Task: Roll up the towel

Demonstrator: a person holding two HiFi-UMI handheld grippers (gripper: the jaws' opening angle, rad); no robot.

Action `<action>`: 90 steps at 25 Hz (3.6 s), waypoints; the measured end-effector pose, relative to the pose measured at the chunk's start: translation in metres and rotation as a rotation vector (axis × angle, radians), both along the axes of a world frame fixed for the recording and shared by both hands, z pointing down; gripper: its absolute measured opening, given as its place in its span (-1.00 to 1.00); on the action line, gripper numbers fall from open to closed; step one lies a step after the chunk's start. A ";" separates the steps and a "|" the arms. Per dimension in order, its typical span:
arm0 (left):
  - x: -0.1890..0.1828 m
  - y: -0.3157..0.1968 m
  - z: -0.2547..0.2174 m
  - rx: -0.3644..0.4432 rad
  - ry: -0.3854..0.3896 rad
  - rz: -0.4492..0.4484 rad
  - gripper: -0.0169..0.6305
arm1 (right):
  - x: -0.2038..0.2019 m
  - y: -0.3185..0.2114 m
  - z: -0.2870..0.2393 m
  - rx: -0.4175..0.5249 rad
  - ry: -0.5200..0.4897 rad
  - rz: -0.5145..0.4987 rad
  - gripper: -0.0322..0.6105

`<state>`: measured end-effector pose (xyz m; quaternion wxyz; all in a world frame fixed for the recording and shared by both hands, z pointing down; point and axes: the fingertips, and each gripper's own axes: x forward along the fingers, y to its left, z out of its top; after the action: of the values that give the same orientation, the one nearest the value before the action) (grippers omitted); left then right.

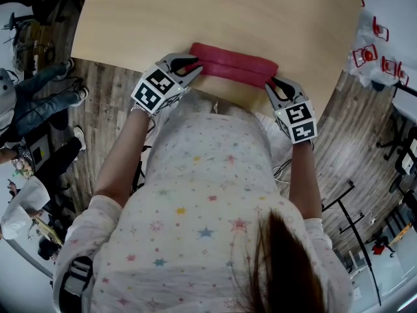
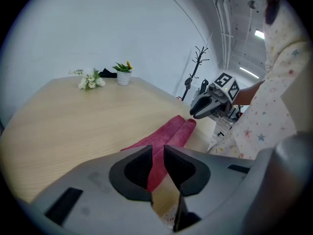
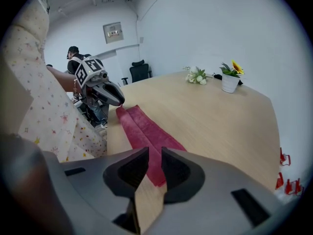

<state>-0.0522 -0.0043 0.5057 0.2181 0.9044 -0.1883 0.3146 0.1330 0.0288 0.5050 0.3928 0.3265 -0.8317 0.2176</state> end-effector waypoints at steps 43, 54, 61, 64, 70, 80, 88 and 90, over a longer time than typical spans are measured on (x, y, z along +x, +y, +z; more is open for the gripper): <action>0.001 0.047 0.039 -0.041 -0.219 0.220 -0.78 | -0.021 0.034 0.028 -0.066 0.134 -0.222 -0.67; 0.003 -0.010 0.037 0.047 -0.215 0.072 -0.78 | -0.005 -0.011 0.027 0.014 0.168 -0.087 -0.65; 0.003 -0.028 0.047 0.058 -0.204 -0.017 -0.78 | 0.008 -0.025 0.038 0.048 0.187 -0.005 -0.65; 0.005 -0.031 0.048 0.075 -0.205 -0.024 -0.78 | 0.012 -0.029 0.041 0.058 0.198 0.007 -0.65; 0.002 -0.032 0.050 0.070 -0.184 -0.042 -0.78 | 0.012 -0.031 0.045 0.063 0.198 0.013 -0.65; 0.005 -0.030 0.031 0.085 -0.135 -0.063 -0.78 | 0.010 -0.029 0.027 0.067 0.144 0.046 -0.63; -0.002 -0.036 0.022 0.098 -0.114 -0.108 -0.78 | 0.006 -0.033 0.017 0.089 0.118 0.063 -0.63; -0.003 -0.037 0.019 0.104 -0.108 -0.114 -0.78 | 0.004 -0.034 0.014 0.095 0.109 0.068 -0.63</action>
<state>-0.0547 -0.0415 0.5249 0.1777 0.8841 -0.2673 0.3397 0.1373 -0.0056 0.5187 0.4138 0.3841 -0.8070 0.1731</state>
